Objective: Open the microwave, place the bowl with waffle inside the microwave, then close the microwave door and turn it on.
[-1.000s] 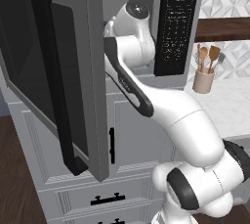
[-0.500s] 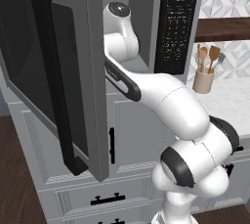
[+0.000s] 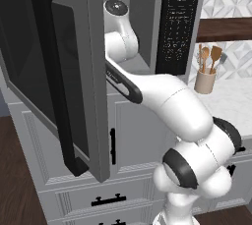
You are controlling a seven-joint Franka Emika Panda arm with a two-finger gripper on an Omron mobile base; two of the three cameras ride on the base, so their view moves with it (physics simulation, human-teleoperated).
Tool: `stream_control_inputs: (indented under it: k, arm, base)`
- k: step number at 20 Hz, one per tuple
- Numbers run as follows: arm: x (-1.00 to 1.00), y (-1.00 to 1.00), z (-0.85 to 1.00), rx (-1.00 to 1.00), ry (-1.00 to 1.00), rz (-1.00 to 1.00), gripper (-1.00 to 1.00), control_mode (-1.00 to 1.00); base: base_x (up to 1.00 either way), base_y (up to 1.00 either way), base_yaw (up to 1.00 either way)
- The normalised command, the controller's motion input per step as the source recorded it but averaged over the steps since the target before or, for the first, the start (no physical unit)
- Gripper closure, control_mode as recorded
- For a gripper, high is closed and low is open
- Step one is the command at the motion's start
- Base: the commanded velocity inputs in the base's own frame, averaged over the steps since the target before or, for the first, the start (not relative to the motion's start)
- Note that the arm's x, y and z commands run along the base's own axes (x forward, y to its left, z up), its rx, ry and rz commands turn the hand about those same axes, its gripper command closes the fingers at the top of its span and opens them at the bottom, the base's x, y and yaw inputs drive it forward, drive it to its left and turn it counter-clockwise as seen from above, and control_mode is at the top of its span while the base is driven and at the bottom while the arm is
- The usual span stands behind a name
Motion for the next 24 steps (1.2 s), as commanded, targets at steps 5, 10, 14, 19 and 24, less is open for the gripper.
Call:
stream_control_inputs:
  k: [5, 10, 14, 19, 24]
  arm:
    - [-0.21, 0.0, -0.11, 0.03, -0.29, 0.0, -1.0, -1.0]
    - [-0.58, -0.01, 0.11, 0.08, -0.49, 0.01, -1.0, -1.0]
    - [-1.0, -0.36, 0.4, 0.08, -0.43, 0.04, -1.0, -1.0]
    - [-1.0, -0.84, 0.17, 0.09, -0.07, 0.0, -1.0, -1.0]
    - [-0.99, -0.62, 0.01, -0.03, 0.14, -0.03, -1.0, -1.0]
  base:
    - [0.0, 0.0, 0.0]
    - [0.0, 0.0, 0.0]
    - [0.0, 0.0, 0.0]
    - [0.0, 0.0, 0.0]
    - [0.0, 0.0, 0.0]
